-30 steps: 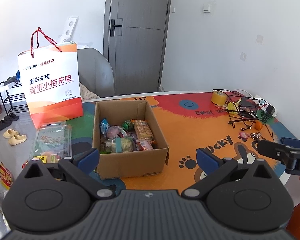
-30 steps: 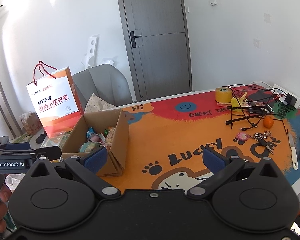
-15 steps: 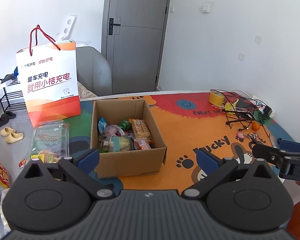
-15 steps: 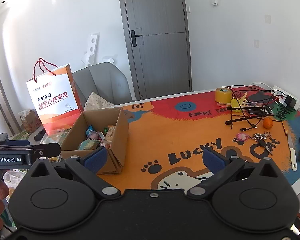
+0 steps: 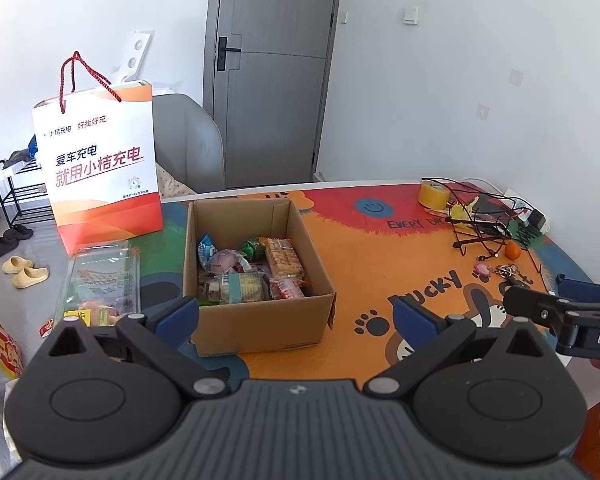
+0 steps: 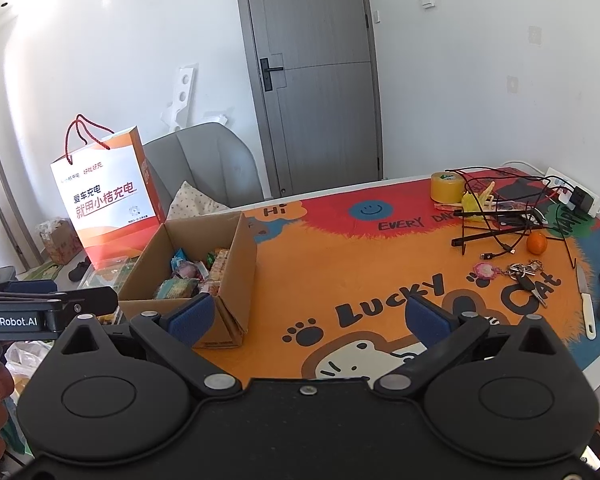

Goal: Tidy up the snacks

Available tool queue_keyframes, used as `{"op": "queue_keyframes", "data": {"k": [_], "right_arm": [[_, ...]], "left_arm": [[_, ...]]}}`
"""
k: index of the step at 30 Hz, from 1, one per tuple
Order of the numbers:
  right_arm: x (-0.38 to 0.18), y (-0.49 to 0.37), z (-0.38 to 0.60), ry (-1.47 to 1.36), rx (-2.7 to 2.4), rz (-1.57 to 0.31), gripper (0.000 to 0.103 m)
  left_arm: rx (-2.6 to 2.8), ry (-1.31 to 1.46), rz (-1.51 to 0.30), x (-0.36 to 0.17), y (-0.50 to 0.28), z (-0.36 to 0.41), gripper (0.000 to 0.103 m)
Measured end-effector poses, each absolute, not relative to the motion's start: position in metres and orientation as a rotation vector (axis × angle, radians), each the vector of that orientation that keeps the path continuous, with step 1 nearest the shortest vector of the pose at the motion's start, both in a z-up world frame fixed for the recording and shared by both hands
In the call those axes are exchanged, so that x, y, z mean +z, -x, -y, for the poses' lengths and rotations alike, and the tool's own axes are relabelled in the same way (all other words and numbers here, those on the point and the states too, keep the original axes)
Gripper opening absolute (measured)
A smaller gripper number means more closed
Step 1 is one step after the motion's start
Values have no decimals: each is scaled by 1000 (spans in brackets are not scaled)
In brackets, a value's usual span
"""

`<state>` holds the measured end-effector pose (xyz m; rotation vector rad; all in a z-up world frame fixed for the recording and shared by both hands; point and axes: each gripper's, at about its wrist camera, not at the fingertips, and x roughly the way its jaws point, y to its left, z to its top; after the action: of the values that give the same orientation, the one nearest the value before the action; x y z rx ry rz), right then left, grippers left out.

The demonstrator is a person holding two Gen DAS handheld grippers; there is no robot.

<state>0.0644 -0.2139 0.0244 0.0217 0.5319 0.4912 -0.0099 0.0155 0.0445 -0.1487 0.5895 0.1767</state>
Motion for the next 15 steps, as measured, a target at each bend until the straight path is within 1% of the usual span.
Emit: {"op": "queue_keyframes", "data": {"k": [15], "right_arm": [[21,-63,212,-23,506,-532,103]], "left_arm": [[168,141,-591,42,9,-13,102]]}}
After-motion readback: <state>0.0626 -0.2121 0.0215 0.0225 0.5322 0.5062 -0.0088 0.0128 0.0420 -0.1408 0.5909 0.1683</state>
